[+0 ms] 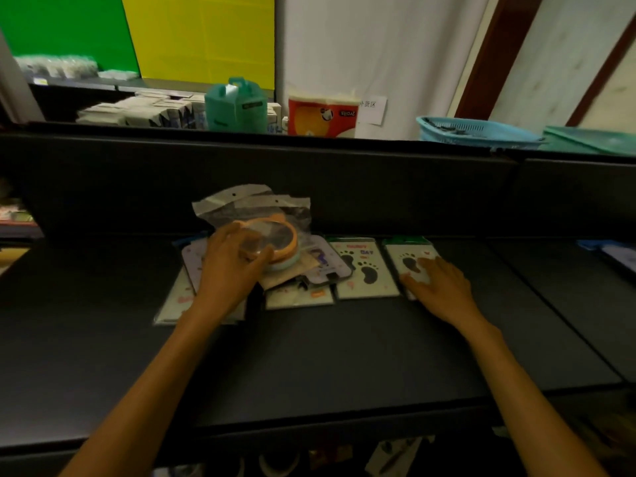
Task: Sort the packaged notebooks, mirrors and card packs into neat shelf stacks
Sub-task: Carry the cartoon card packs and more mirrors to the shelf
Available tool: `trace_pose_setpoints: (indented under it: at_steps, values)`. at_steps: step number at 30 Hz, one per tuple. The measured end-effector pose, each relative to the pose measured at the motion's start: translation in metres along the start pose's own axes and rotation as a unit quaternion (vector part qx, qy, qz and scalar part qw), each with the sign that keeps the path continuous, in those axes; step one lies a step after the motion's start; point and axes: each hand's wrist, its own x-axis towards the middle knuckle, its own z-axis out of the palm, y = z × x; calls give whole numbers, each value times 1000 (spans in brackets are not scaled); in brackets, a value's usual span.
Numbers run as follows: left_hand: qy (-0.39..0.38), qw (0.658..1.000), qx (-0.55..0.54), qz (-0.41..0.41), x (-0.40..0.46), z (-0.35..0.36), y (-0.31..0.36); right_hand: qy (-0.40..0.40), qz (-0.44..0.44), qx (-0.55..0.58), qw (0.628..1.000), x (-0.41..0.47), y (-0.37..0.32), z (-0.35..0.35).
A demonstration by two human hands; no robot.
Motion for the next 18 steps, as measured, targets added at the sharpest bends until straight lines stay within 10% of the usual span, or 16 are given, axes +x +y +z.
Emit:
trace_pose_setpoints:
  at_steps: [18]
  values:
    - [18,998,-54,-25,8,4,-2,74,82,140,984,3,5,-8]
